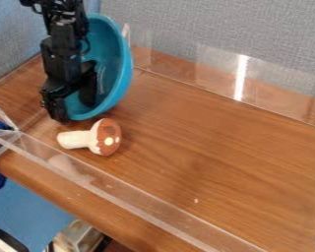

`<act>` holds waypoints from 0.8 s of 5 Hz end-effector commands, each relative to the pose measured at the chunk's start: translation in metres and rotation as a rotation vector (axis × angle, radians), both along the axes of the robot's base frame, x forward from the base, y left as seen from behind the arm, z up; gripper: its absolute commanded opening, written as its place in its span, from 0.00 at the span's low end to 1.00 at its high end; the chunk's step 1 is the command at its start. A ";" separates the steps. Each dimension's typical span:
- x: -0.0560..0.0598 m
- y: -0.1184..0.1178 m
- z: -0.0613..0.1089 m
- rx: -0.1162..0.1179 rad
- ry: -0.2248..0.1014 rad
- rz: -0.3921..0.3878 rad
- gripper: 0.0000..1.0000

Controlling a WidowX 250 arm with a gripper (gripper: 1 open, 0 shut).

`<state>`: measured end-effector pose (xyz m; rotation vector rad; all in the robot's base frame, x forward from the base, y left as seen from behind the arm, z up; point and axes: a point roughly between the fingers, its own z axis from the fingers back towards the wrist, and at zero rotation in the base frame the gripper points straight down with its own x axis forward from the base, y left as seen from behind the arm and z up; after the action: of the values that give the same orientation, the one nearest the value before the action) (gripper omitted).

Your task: Remove the mushroom from inside the blue bowl and put it on the table

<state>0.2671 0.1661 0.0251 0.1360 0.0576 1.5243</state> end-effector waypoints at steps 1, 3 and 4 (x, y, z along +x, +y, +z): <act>-0.006 0.003 0.004 0.004 0.022 0.020 1.00; -0.005 -0.007 0.004 0.007 0.029 0.017 0.00; -0.011 -0.006 0.003 0.007 0.029 0.023 0.00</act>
<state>0.2609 0.1583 0.0243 0.1618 0.0791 1.5403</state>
